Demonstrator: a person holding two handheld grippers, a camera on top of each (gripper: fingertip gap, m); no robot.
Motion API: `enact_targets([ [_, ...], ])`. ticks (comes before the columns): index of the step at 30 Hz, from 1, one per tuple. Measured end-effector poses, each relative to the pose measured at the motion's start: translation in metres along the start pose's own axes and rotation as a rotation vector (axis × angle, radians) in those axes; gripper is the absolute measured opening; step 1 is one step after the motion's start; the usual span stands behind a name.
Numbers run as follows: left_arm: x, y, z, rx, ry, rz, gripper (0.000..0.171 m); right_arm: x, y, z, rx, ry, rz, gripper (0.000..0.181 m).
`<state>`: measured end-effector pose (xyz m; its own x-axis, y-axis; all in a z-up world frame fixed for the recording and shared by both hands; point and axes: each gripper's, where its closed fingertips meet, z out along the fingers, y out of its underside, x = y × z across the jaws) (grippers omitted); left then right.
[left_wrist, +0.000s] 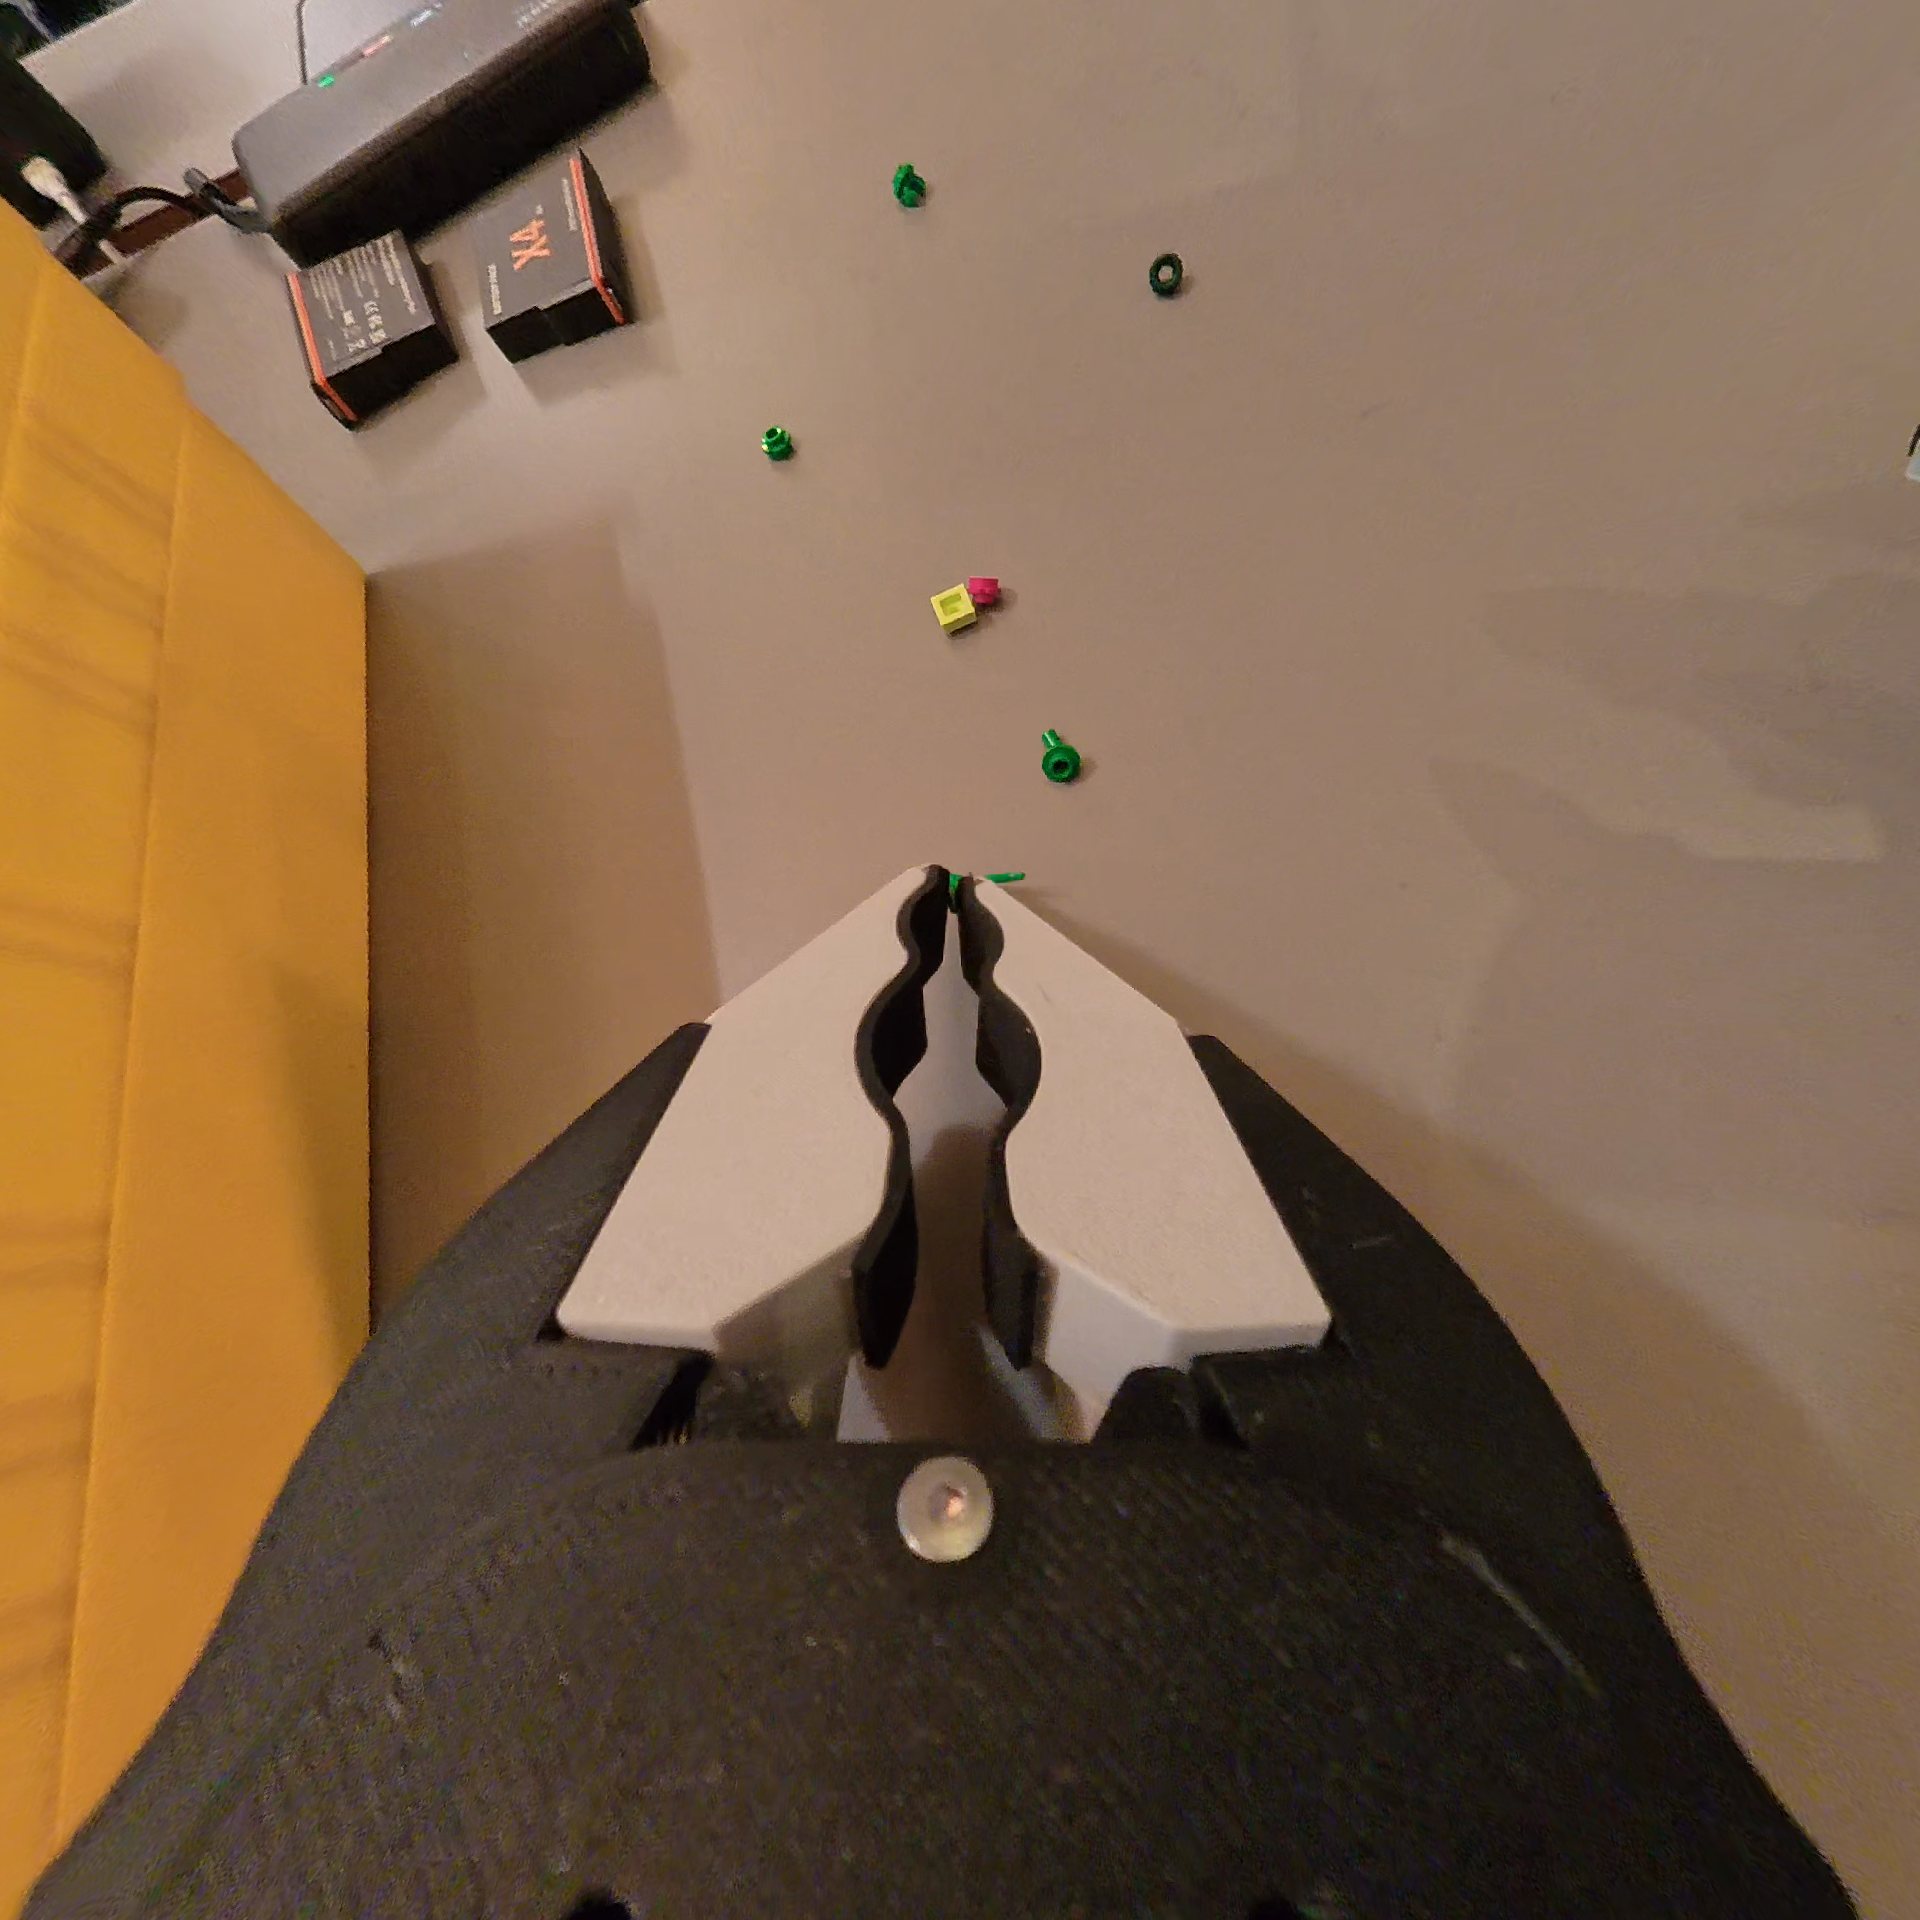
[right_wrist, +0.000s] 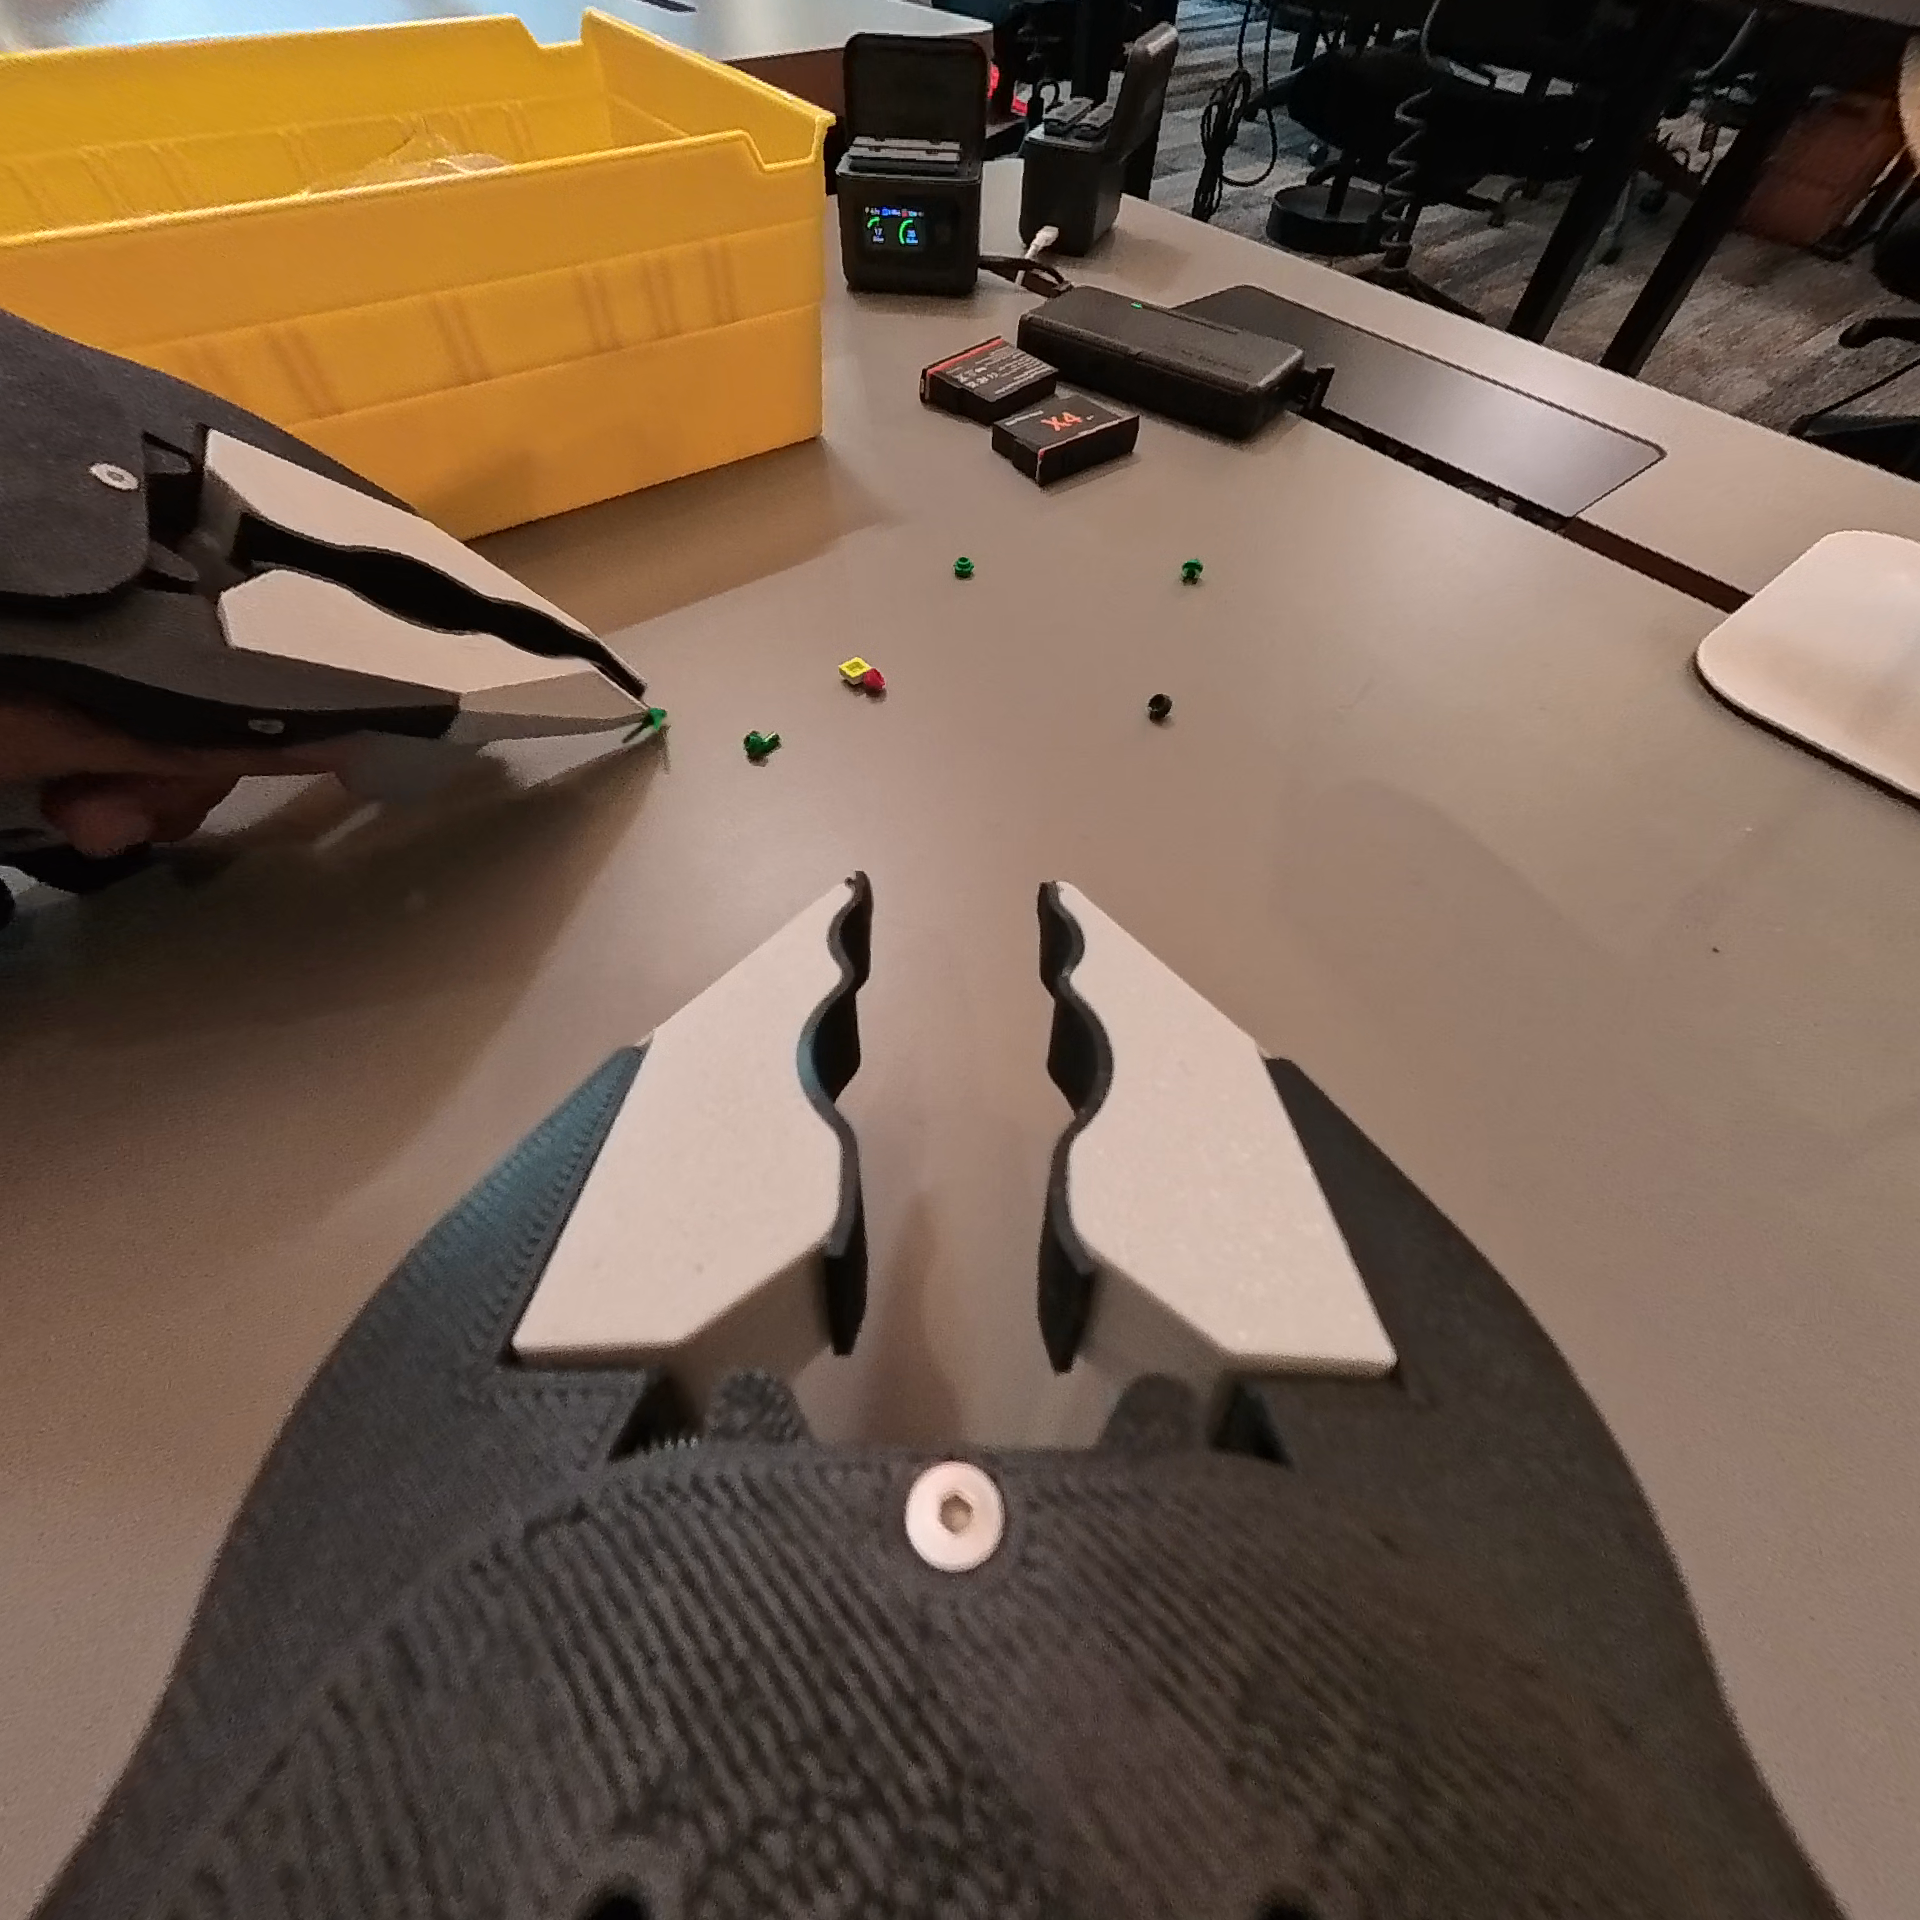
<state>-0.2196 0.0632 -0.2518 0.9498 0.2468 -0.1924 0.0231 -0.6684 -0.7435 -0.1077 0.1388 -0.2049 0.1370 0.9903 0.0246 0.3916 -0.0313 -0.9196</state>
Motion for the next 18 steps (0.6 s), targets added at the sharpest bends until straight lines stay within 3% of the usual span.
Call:
enact_targets([
  [5, -0.001, -0.006, -0.005, 0.048, 0.006, -0.023, 0.000, 0.006, -0.004, -0.004, 0.034, 0.011, 0.022, 0.028],
  [9, 0.017, -0.035, -0.017, 0.161, 0.067, -0.004, 0.000, 0.012, -0.002, -0.016, 0.070, 0.026, 0.074, 0.026],
  [13, 0.068, -0.071, -0.017, 0.252, 0.221, 0.046, 0.000, 0.015, 0.004, -0.051, 0.135, 0.059, 0.109, 0.024],
  [18, 0.145, -0.109, 0.020, 0.219, 0.362, 0.193, 0.000, 0.006, 0.007, -0.090, 0.225, -0.001, 0.105, 0.025],
])
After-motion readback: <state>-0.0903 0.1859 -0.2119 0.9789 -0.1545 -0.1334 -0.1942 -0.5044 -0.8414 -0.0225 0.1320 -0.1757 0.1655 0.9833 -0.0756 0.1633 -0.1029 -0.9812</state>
